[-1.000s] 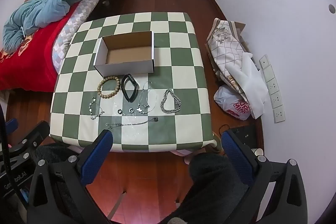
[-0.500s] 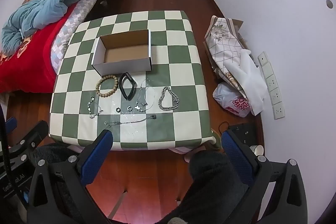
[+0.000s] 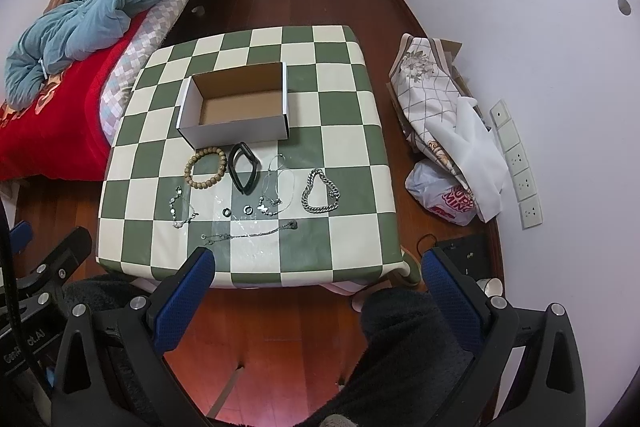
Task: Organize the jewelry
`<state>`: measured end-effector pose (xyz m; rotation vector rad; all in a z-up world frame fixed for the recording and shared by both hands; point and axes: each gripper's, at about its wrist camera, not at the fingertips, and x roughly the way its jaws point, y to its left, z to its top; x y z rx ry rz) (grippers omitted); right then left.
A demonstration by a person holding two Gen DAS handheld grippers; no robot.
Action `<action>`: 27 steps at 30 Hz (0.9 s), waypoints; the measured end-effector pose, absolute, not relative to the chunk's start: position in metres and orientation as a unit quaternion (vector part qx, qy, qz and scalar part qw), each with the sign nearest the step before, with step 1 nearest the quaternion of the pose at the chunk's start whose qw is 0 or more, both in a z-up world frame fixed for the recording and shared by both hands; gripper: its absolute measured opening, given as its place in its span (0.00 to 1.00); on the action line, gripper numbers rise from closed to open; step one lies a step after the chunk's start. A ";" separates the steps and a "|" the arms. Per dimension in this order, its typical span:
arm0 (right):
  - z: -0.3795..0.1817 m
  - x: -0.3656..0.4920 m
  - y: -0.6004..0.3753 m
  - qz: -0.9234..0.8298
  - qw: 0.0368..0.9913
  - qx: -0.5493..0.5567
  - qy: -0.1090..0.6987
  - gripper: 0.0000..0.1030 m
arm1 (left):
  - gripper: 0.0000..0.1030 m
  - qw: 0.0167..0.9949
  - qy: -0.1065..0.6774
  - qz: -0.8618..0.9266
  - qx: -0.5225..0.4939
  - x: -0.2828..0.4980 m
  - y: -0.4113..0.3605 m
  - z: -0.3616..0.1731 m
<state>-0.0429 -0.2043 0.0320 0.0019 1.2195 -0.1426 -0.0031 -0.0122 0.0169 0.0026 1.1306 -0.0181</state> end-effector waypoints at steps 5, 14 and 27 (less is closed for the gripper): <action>0.033 -0.043 -0.205 -0.069 0.818 0.002 0.570 1.00 | 1.00 0.846 0.534 -0.010 0.002 -0.004 -0.013 0.019; 0.052 -0.040 -0.210 -0.068 0.819 0.003 0.569 1.00 | 1.00 0.850 0.527 -0.012 0.003 -0.007 -0.015 0.022; 0.056 -0.041 -0.210 -0.068 0.821 0.006 0.567 1.00 | 1.00 0.852 0.524 -0.008 0.003 -0.008 -0.013 0.027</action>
